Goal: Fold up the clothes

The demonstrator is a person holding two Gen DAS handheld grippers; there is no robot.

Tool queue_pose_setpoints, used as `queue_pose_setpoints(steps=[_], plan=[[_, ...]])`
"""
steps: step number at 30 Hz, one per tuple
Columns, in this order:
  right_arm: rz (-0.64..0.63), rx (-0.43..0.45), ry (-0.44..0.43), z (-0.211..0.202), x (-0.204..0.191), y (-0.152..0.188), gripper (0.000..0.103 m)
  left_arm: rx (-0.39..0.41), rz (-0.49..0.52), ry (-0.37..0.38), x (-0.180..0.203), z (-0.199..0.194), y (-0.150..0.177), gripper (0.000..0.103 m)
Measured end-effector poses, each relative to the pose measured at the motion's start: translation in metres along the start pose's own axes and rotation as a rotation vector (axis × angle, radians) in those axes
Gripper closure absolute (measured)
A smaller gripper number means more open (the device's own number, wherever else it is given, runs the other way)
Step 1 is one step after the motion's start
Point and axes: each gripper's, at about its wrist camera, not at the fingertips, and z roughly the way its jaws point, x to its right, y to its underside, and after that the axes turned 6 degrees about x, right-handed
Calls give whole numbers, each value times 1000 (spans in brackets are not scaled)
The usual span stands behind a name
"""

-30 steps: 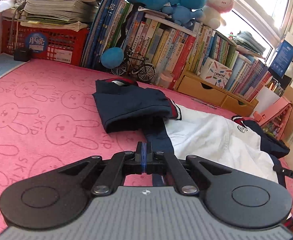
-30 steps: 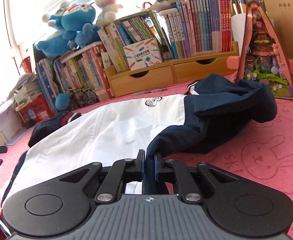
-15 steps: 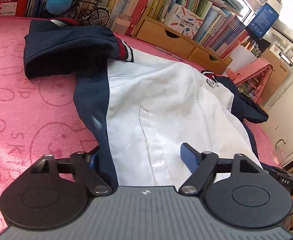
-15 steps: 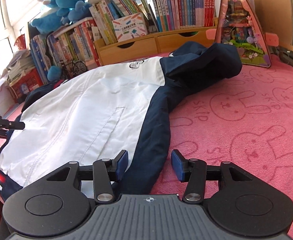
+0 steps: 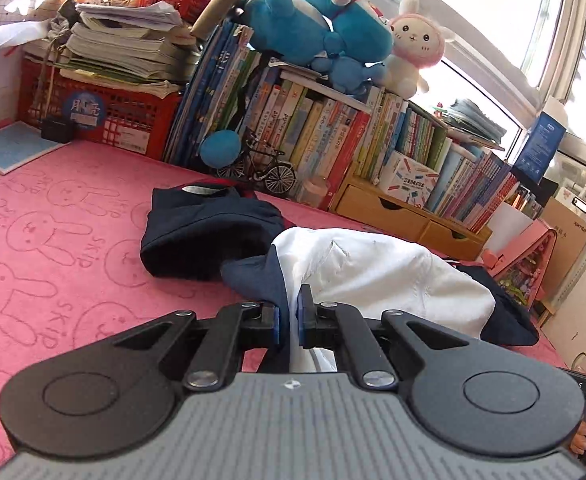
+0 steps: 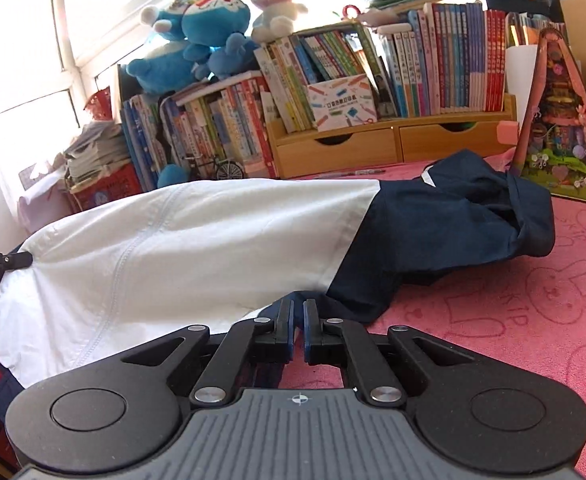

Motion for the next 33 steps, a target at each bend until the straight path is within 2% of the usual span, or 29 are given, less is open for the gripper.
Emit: queue_pose_setpoints(steps=[2, 3, 5, 6, 7, 10, 12, 14, 15, 16, 17, 18, 19, 20, 23, 26, 28, 30, 31, 32, 33], plan=[[5, -39, -26, 1, 1, 5, 95, -51, 5, -20, -7, -4, 10, 94], [23, -67, -51, 0, 3, 8, 89, -72, 25, -37, -8, -3, 16, 92], [61, -125, -100, -1, 7, 15, 70, -111, 54, -62, -10, -1, 27, 90], [73, -135, -113, -2, 6, 18, 53, -120, 52, -67, -12, 1, 30, 89], [82, -141, -129, -2, 6, 20, 43, -127, 46, -70, -14, 5, 31, 89], [168, -138, -190, 1, 7, 25, 42, -147, 33, -75, -19, 13, 33, 89], [280, -113, -286, -1, 16, 25, 42, -154, 37, -69, -21, 16, 33, 89], [403, -89, -408, -2, 27, 26, 33, -162, 41, -59, -24, 15, 34, 87], [424, -85, -428, -2, 27, 26, 26, -169, 42, -57, -25, 16, 36, 86], [445, -80, -447, -2, 27, 27, 25, -176, 44, -55, -25, 16, 37, 85], [392, -101, -389, 0, 17, 27, 25, -189, 53, -53, -24, 18, 39, 85], [339, -121, -330, 2, 8, 28, 44, -200, 66, -52, -23, 19, 42, 84], [295, -165, -257, 5, -1, 30, 101, -212, 79, -52, -22, 21, 45, 84], [251, -210, -184, 8, -10, 33, 97, -220, 98, -49, -19, 20, 47, 84], [180, -168, -129, -21, -12, 27, 99, -245, 149, -18, -14, 12, 50, 84], [112, -176, -44, -58, -2, 15, 99, -296, 206, 41, -11, 2, 54, 74], [13, -246, 98, -66, -1, 16, 96, -348, 250, 77, -10, -2, 58, 62], [-28, -365, 203, -62, 2, 19, 92, -377, 299, 65, -10, -4, 59, 48], [-28, -372, 216, -61, 0, 13, 87, -380, 322, 53, -9, -6, 58, 44], [-28, -378, 229, -61, -1, 8, 86, -365, 345, 42, -9, -9, 54, 43], [-55, -334, 244, -62, -7, -4, 83, -337, 367, 38, -8, -9, 46, 40]])
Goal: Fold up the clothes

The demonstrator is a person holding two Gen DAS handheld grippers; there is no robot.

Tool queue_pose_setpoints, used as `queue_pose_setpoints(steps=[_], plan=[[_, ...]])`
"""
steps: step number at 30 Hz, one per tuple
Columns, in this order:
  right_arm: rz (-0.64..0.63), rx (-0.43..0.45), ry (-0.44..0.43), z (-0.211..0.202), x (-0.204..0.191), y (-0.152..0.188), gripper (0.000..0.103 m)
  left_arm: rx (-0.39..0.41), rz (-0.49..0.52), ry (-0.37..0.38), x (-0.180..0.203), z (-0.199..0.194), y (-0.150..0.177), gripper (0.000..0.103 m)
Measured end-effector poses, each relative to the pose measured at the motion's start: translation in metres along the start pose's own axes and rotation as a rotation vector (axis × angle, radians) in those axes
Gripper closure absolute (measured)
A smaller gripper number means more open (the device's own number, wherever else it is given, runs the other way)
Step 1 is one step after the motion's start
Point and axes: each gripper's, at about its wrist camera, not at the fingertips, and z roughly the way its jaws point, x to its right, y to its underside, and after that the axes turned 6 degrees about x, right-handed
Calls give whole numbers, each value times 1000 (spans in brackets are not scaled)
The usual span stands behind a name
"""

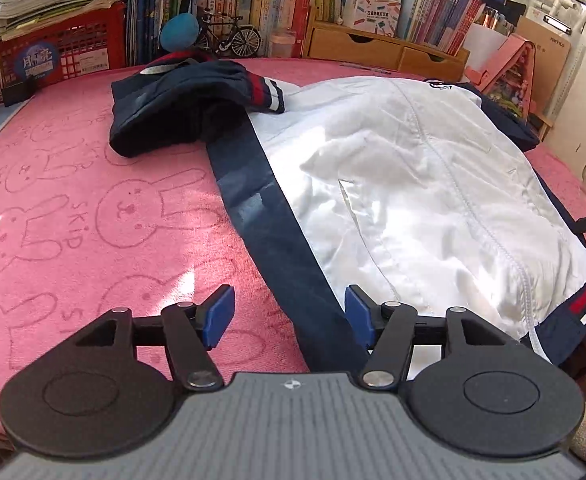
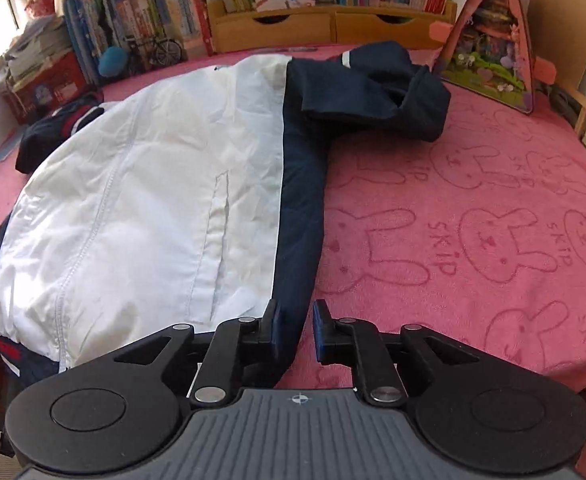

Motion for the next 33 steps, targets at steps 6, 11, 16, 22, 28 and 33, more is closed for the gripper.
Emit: queue_pose_setpoints(steps=[6, 11, 16, 22, 28, 33], plan=[[-251, 353, 22, 13, -42, -86, 27, 213, 191, -125, 14, 15, -60, 13], [-364, 386, -13, 143, -109, -172, 33, 245, 98, -63, 30, 83, -106, 13], [-228, 41, -126, 270, -124, -221, 35, 238, 97, -53, 35, 108, -120, 13], [-312, -118, -387, 241, -122, -178, 97, 237, 120, -58, 26, 129, -151, 13], [-614, -73, -398, 172, -151, -99, 98, 217, 196, -24, 64, 186, -184, 12], [-670, -62, -457, 143, -142, -79, 97, 35, 305, 7, 100, 232, -160, 24]])
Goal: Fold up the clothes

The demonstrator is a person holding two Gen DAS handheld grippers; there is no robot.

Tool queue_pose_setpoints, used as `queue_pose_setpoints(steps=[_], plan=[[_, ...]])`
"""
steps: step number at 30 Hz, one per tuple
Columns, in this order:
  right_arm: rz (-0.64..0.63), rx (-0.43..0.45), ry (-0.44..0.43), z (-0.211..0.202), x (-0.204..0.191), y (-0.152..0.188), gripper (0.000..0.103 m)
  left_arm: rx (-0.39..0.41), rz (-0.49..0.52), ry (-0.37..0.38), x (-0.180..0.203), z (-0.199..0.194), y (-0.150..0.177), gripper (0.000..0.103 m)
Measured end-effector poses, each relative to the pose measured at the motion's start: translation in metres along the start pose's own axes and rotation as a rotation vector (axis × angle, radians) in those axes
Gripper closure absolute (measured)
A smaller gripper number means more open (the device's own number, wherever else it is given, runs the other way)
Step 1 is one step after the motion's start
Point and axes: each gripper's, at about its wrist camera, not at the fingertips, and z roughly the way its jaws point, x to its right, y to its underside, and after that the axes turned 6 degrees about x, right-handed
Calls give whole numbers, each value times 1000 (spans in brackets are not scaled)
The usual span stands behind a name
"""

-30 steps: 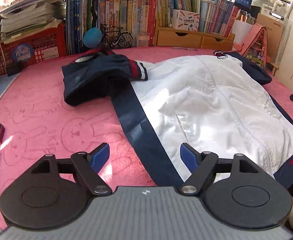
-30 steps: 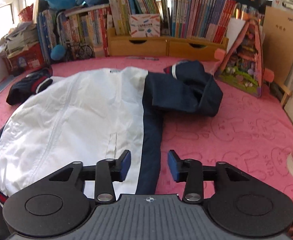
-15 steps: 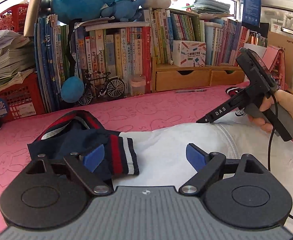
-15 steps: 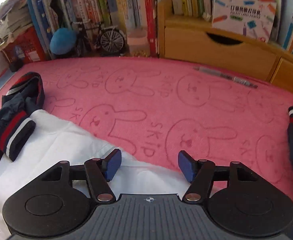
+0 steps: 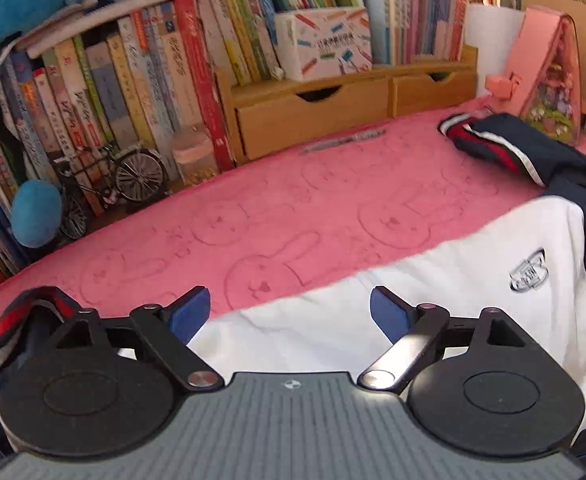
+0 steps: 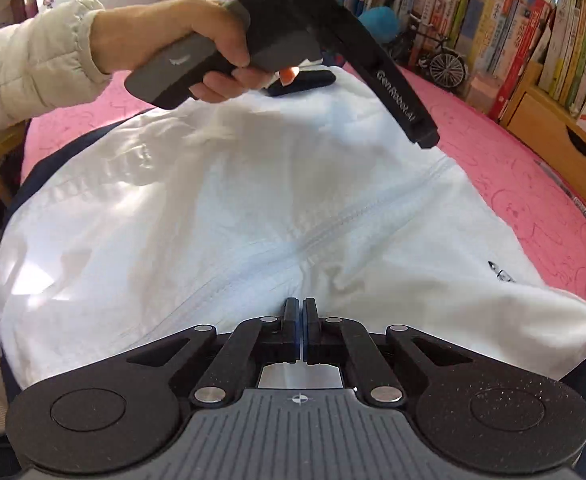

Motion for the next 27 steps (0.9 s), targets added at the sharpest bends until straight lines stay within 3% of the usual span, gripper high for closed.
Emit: queue_pose_setpoints(steps=[2, 4, 6, 7, 9, 12, 13, 15, 17, 19, 20, 21, 22, 25, 27], plan=[[49, 18, -12, -17, 16, 2, 83, -36, 40, 66, 12, -3, 24, 31], [100, 78, 37, -34, 43, -1, 55, -15, 48, 107, 11, -23, 41, 34], [202, 145, 108, -34, 77, -17, 41, -31, 52, 145, 12, -41, 53, 35], [261, 175, 147, -32, 94, -26, 40, -38, 59, 162, 14, -50, 58, 35], [333, 200, 133, -10, 124, -47, 37, -41, 133, 169, 30, -70, 72, 33], [339, 171, 117, 42, 137, -75, 3, -52, 134, 205, 39, -93, 87, 35], [328, 158, 101, 60, 136, -82, 0, -44, 120, 212, 37, -96, 90, 35], [287, 105, 43, 87, 124, -91, 1, -27, 94, 225, 34, -101, 97, 35], [226, 25, -43, 103, 100, -89, 12, -10, 67, 239, 31, -106, 103, 34], [57, 51, 28, 97, 69, -85, 35, 12, 57, 242, 31, -107, 107, 29], [40, 71, 21, 90, 67, -83, 46, 25, 57, 239, 32, -107, 108, 28], [81, 101, -11, 75, 71, -81, 71, 39, 55, 239, 31, -105, 109, 25], [76, 121, -30, 60, 67, -79, 82, 54, 52, 239, 31, -104, 110, 24], [59, 181, -85, 16, 55, -72, 88, 84, 47, 236, 31, -102, 112, 22], [5, 166, -93, 3, 36, -64, 88, 88, 43, 244, 29, -104, 112, 22]])
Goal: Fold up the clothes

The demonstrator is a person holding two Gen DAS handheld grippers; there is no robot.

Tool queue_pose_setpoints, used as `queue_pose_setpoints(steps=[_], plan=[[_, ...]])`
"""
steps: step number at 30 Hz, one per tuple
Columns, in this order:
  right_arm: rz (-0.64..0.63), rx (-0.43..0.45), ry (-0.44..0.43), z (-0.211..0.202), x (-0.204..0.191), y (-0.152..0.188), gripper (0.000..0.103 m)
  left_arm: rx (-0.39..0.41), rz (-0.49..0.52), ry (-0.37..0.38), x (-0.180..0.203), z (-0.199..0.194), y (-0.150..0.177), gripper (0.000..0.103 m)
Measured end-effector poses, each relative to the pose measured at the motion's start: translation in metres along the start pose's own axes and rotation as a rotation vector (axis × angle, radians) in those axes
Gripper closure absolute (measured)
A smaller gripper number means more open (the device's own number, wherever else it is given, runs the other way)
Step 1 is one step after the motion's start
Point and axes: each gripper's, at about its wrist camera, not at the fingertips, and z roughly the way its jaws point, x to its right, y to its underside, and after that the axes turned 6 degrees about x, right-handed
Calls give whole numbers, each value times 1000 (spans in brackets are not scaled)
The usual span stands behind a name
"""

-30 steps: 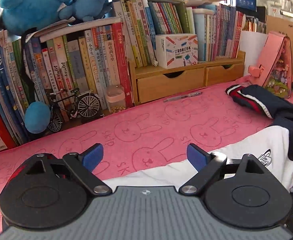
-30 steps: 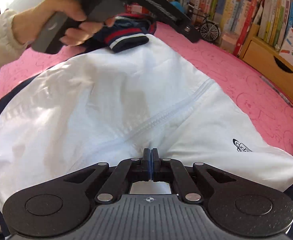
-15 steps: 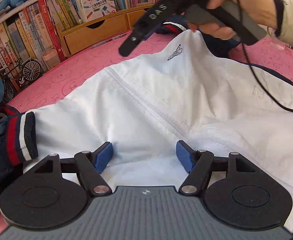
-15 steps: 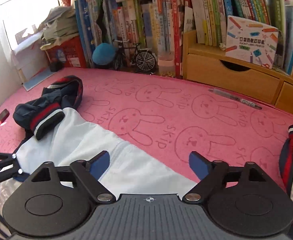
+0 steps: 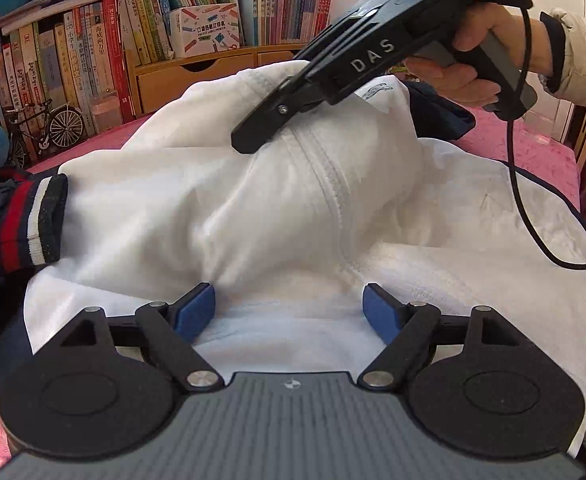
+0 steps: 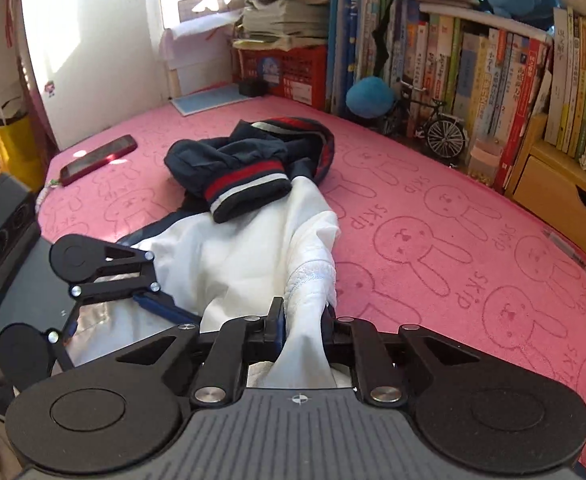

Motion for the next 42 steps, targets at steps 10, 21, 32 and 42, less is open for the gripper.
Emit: queue_pose_setpoints(steps=[10, 21, 32, 42], plan=[[-378, 31, 107, -36, -121, 52, 87, 306, -276, 26, -75, -89, -44, 12], [-920, -12, 240, -30, -197, 130, 79, -83, 145, -106, 15, 21, -34, 9], [-29, 73, 87, -75, -41, 6, 6, -45, 11, -116, 12, -17, 7, 9], [-22, -287, 27, -33, -52, 59, 36, 8, -45, -91, 2, -22, 17, 4]])
